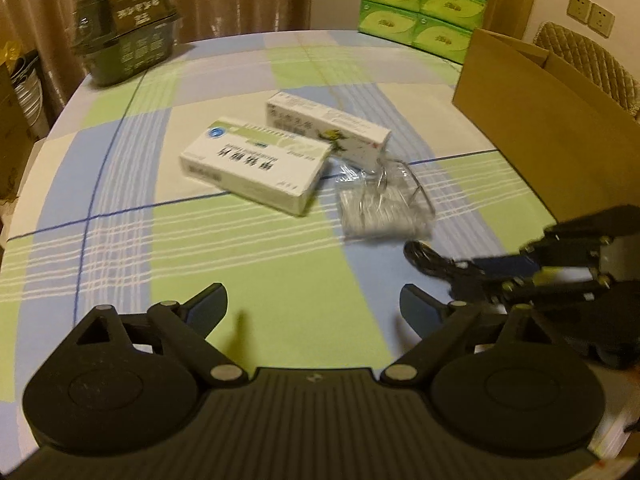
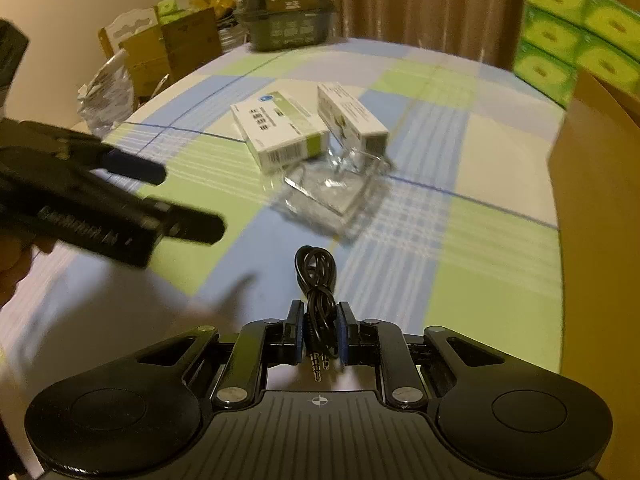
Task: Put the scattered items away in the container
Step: 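Grasp the bagged clear wire rack with the left tool while the right tool holds the cable, then lift the cable and wire rack toward the cardboard box with both tools, then carry the cable and wire rack over the cardboard box with both tools, then open the left tool to drop the wire rack while the right tool drops the cable, then withdraw both open tools from the cardboard box back over the table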
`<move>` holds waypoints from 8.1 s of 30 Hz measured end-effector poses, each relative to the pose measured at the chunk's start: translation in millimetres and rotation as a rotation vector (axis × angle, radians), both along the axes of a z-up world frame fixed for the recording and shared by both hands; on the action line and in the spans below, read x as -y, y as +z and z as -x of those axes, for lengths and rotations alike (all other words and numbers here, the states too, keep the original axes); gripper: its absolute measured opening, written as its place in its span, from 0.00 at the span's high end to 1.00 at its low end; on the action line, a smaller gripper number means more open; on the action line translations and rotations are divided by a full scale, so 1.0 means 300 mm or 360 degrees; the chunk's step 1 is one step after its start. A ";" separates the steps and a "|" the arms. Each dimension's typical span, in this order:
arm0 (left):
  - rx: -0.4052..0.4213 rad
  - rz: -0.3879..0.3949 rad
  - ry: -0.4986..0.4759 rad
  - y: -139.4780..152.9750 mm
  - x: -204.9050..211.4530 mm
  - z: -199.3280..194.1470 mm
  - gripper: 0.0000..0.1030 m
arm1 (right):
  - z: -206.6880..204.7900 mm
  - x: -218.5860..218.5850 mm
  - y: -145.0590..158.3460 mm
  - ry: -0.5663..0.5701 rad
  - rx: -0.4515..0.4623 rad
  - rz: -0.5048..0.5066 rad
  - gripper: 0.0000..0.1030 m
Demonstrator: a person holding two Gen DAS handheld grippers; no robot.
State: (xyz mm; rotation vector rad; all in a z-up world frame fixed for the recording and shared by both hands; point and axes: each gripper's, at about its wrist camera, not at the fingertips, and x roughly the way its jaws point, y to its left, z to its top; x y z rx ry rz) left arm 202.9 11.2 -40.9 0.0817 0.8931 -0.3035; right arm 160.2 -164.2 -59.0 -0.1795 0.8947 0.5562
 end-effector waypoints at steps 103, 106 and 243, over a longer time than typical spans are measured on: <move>0.0291 -0.0022 -0.0041 0.232 0.326 0.523 0.50 | 0.373 0.299 0.393 -0.0417 0.0478 -0.0136 0.89; 0.0305 0.0000 -0.0058 0.252 0.350 0.528 0.50 | 0.375 0.336 0.421 -0.0453 0.0510 -0.0133 0.89; 0.0252 -0.0028 0.0390 0.266 -0.002 0.417 0.02 | 0.283 0.139 0.388 -0.0167 0.0424 -0.0110 0.36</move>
